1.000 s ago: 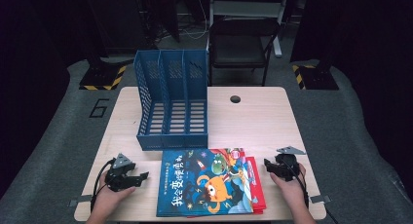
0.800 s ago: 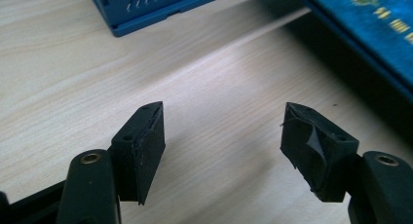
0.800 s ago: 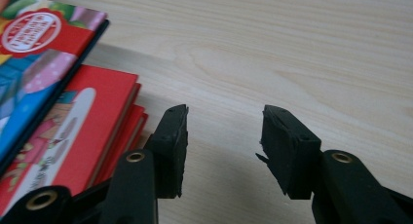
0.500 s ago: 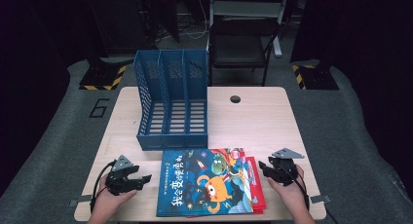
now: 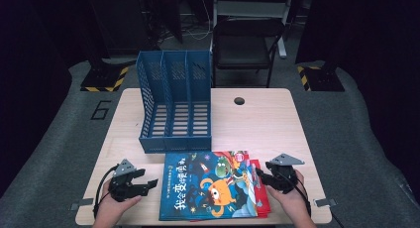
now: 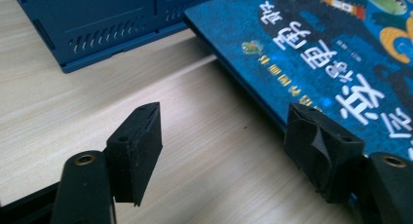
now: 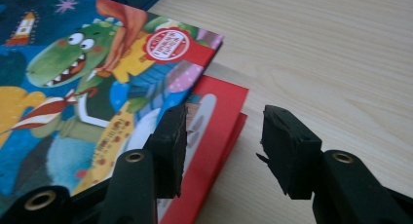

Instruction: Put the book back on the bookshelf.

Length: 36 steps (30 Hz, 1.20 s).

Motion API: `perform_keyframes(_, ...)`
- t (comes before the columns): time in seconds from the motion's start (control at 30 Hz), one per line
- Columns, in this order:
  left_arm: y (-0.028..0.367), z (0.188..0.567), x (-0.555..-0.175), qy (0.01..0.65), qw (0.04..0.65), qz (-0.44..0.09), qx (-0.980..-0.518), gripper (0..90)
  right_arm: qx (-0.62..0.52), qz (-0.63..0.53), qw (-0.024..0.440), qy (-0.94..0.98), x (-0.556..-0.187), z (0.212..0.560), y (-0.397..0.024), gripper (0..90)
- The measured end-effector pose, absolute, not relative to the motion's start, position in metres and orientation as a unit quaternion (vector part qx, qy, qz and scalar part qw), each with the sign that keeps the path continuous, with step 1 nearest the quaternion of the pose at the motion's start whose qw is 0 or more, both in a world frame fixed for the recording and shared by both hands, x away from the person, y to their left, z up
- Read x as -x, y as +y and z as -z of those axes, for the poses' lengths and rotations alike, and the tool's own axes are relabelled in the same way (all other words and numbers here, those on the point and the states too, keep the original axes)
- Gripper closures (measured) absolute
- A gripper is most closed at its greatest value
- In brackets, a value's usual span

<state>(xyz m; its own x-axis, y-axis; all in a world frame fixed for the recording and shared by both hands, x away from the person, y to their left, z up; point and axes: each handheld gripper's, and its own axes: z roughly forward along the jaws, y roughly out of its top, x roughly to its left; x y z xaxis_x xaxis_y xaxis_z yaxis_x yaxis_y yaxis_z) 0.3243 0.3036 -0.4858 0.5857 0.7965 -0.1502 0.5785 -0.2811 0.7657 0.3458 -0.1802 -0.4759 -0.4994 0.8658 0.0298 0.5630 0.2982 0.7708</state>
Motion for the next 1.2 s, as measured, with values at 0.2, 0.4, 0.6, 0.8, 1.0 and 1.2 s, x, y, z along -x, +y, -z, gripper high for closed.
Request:
perform_keyframes(0.2, 0.298, 0.480, -0.318, 0.430, 0.424, -0.125, -0.787, 26.8, -0.434, -0.383, 0.197, 0.791, -0.338, 0.472, -0.167, 48.2)
perform_keyframes(0.4, 0.290, 0.477, -0.310, 0.425, 0.438, -0.113, -0.784, 26.9, -0.416, -0.388, 0.185, 0.801, -0.324, 0.466, -0.153, 45.8)
perform_keyframes(0.6, 0.282, 0.476, -0.295, 0.426, 0.445, -0.099, -0.782, 25.7, -0.413, -0.383, 0.172, 0.808, -0.309, 0.465, -0.144, 43.7)
perform_keyframes(0.8, 0.274, 0.473, -0.281, 0.423, 0.442, -0.095, -0.785, 24.6, -0.421, -0.371, 0.163, 0.812, -0.298, 0.468, -0.150, 42.5)
perform_keyframes(1.0, 0.274, 0.478, -0.269, 0.420, 0.428, -0.094, -0.795, 24.2, -0.432, -0.379, 0.158, 0.803, -0.290, 0.468, -0.157, 42.0)
perform_keyframes(1.2, 0.272, 0.483, -0.271, 0.417, 0.430, -0.101, -0.794, 23.5, -0.442, -0.391, 0.151, 0.793, -0.288, 0.477, -0.161, 41.8)
